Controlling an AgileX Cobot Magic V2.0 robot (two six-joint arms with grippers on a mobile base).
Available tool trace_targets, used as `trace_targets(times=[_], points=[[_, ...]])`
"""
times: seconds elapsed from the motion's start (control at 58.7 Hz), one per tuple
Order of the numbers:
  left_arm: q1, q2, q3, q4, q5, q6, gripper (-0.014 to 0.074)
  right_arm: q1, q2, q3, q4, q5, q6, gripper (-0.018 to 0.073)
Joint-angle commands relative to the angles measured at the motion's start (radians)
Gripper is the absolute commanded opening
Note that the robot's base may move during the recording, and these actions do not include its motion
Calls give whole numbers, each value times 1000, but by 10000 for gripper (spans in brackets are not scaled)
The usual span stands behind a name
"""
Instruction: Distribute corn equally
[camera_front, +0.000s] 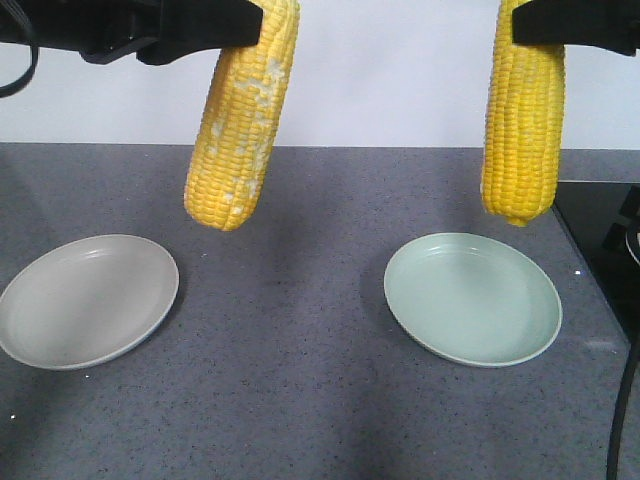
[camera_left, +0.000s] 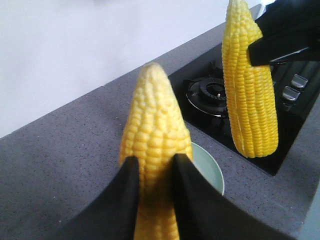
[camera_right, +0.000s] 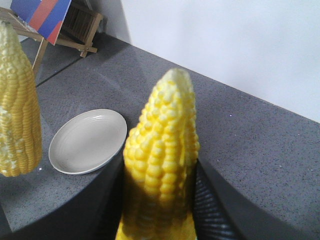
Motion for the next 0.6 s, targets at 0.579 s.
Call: trace_targets(times=[0.579], points=[[-1,-33,-33,-42,-58,-9,-6,-5,-32,-33,62,-41,-5,-5]])
